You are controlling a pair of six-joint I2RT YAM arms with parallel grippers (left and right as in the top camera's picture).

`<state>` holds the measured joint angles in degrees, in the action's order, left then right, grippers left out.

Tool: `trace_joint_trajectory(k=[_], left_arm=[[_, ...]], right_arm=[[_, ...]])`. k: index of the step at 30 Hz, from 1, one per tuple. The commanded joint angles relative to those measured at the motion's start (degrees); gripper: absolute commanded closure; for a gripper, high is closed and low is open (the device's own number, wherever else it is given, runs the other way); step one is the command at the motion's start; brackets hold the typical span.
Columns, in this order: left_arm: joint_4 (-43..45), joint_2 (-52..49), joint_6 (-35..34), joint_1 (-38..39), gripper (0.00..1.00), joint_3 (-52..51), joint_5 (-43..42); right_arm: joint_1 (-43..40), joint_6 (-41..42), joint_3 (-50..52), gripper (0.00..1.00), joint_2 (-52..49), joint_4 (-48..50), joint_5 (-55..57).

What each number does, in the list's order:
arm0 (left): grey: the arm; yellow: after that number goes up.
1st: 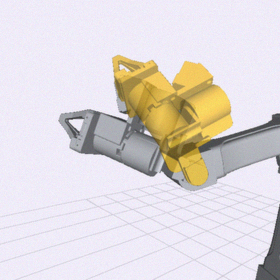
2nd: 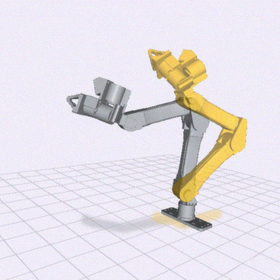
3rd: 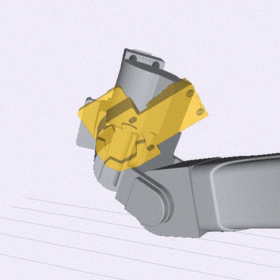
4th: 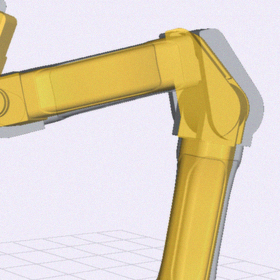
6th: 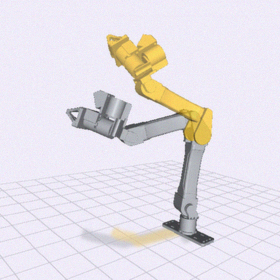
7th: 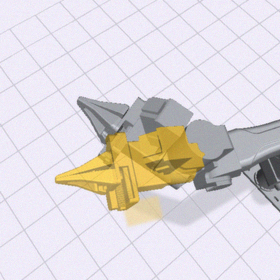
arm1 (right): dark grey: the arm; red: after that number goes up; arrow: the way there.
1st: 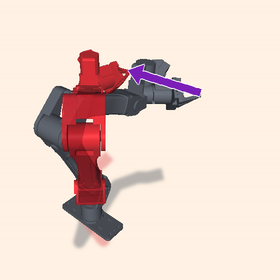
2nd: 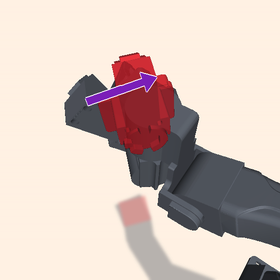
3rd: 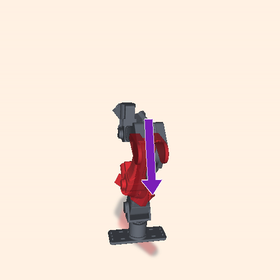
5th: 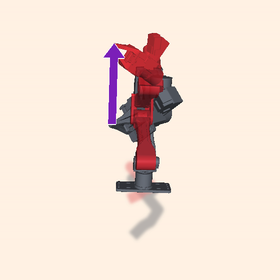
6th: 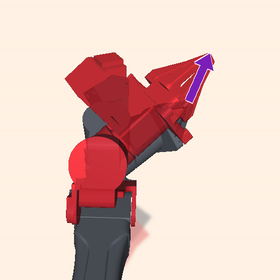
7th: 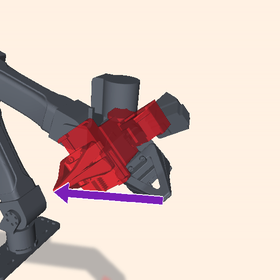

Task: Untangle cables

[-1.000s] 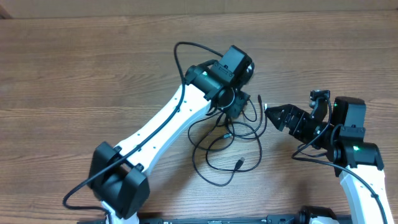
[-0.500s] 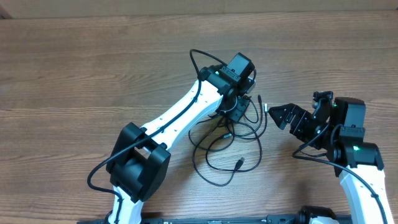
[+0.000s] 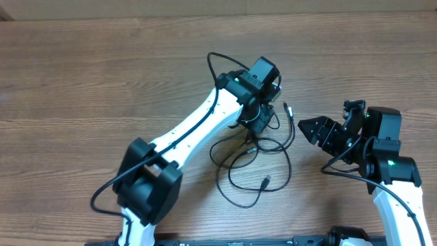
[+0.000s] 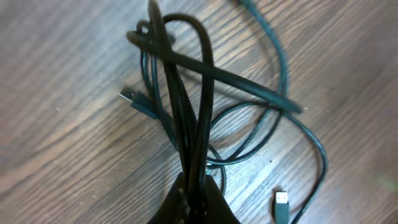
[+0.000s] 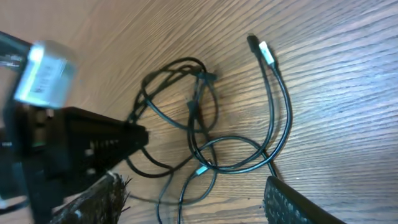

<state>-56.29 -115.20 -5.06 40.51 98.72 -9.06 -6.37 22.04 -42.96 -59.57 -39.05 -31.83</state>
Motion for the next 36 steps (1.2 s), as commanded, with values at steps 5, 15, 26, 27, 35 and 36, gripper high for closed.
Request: trace_joint_trajectory(k=[5,15,26,27,35,36], left_arm=[[-0.81,14.53,16.59,4.11,0.96,0.79,0.02],[-0.87,16.31,17.29,5.81,0.96,0.79,-1.64],[-0.7,16.31,-0.37,4.31,0.96,0.79,11.74],[-0.79,16.33,-3.32,3.74,0.96,0.79,13.25],[-1.22,16.33,-25.57,-2.34,0.96,0.79,15.04],[-1.6,16.33,-29.11,-3.37,0.96,0.79,15.04]], right_arm=[[-0.09,-9.07,-0.24,0.3,0.02,5.4,-19.82],[-0.09,-17.51,-0.24,0.42,0.04,6.88,-32.54],[-0.09,-16.33,-0.24,0.96,0.04,6.88,-32.96],[-0.09,-16.09,-0.24,0.96,0.04,6.88,-32.98],[-0.09,-15.89,-0.24,0.96,0.04,6.86,-32.96],[-0.09,-15.89,-0.24,0.96,0.04,6.86,-32.98]])
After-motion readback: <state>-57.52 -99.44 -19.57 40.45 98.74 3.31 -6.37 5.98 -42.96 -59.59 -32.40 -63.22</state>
